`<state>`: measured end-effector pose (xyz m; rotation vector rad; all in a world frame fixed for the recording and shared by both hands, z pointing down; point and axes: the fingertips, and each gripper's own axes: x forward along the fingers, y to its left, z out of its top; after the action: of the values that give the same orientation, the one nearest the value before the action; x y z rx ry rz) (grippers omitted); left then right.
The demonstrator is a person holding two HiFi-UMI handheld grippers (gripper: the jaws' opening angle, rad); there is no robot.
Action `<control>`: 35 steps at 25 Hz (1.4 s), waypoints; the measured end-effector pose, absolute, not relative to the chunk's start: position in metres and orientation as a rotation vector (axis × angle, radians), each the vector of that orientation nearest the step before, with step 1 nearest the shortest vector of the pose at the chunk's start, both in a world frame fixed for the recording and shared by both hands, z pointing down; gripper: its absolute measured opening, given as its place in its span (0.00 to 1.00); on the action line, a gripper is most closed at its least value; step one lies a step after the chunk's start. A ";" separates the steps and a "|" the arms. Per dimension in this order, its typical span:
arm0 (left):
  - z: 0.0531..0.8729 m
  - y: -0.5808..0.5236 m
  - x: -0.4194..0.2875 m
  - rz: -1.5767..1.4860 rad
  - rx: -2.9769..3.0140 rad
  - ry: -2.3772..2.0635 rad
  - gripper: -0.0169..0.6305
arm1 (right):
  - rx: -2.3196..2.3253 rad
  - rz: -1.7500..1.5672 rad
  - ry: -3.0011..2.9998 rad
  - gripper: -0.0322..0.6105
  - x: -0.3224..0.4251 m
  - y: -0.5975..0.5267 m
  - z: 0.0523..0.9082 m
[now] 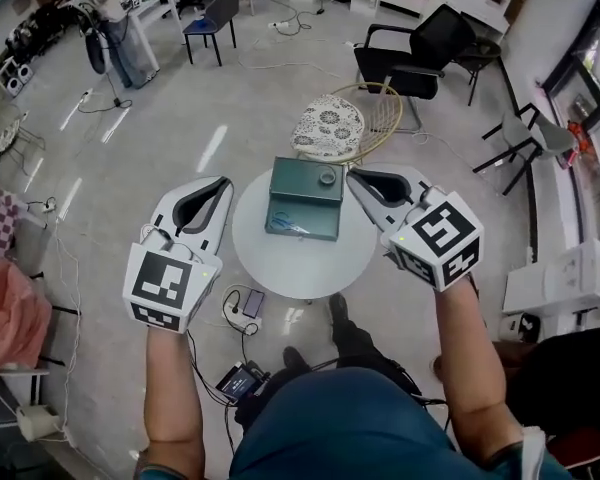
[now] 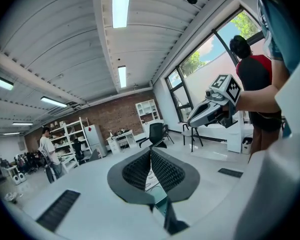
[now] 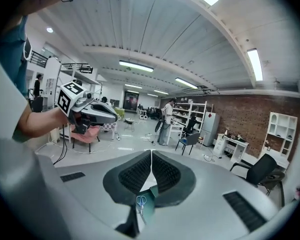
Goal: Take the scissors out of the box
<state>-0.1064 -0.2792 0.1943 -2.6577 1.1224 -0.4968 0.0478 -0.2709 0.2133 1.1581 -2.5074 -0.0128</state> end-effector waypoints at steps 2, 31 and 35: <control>0.196 -0.291 -0.106 -0.516 -2.643 1.163 0.06 | 1.106 -0.027 -2.526 0.11 0.050 -0.289 0.217; 0.341 -0.447 -0.184 -0.745 -2.630 1.566 0.06 | 0.537 0.144 -2.519 0.11 -0.026 -0.509 0.413; 0.368 -0.447 -0.205 -0.772 -2.643 1.617 0.06 | 0.475 0.172 -2.493 0.11 -0.045 -0.517 0.451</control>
<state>-0.2052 -0.4475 0.3683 -2.6427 1.6168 -0.7715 -0.0449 -0.5167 0.4510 0.4746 -2.4925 0.1723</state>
